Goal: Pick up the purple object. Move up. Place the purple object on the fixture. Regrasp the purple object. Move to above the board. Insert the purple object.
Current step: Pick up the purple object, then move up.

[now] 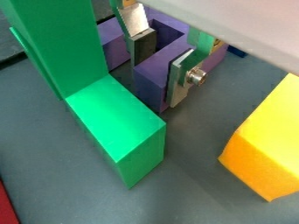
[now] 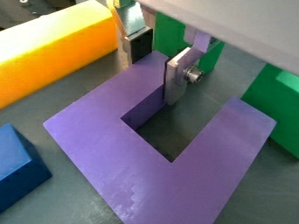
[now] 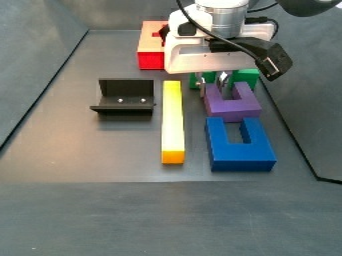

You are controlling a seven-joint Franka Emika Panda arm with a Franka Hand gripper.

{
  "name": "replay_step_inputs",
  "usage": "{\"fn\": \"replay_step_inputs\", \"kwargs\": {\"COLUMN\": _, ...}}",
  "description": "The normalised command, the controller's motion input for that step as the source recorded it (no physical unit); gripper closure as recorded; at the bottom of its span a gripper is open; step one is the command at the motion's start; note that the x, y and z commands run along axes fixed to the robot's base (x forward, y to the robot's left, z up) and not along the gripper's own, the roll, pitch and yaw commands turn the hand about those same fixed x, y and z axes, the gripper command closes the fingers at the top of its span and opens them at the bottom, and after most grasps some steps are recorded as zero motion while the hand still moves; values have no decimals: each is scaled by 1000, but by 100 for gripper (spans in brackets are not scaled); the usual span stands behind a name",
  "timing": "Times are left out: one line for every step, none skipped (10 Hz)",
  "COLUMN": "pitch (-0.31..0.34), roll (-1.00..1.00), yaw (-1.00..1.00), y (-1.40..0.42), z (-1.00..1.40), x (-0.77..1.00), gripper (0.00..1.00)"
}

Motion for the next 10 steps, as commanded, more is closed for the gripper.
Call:
{"fn": "replay_step_inputs", "kwargs": {"pitch": 0, "roll": 0, "yaw": 0, "y": 0, "z": 0, "x": 0, "gripper": 100}}
{"fn": "replay_step_inputs", "kwargs": {"pitch": 0, "roll": 0, "yaw": 0, "y": 0, "z": 0, "x": 0, "gripper": 100}}
{"fn": "replay_step_inputs", "kwargs": {"pitch": 0, "roll": 0, "yaw": 0, "y": 0, "z": 0, "x": 0, "gripper": 100}}
{"fn": "replay_step_inputs", "kwargs": {"pitch": 0, "roll": 0, "yaw": 0, "y": 0, "z": 0, "x": 0, "gripper": 100}}
{"fn": "replay_step_inputs", "kwargs": {"pitch": 0, "roll": 0, "yaw": 0, "y": 0, "z": 0, "x": 0, "gripper": 100}}
{"fn": "replay_step_inputs", "kwargs": {"pitch": 0, "roll": 0, "yaw": 0, "y": 0, "z": 0, "x": 0, "gripper": 100}}
{"fn": "replay_step_inputs", "kwargs": {"pitch": 0, "roll": 0, "yaw": 0, "y": 0, "z": 833, "x": 0, "gripper": 100}}
{"fn": "replay_step_inputs", "kwargs": {"pitch": 53, "roll": -11, "yaw": -62, "y": -43, "z": 749, "x": -86, "gripper": 100}}
{"fn": "replay_step_inputs", "kwargs": {"pitch": 66, "roll": -18, "yaw": -48, "y": -36, "z": 469, "x": -82, "gripper": 100}}
{"fn": "replay_step_inputs", "kwargs": {"pitch": 46, "roll": -20, "yaw": -35, "y": -23, "z": 282, "x": -45, "gripper": 100}}
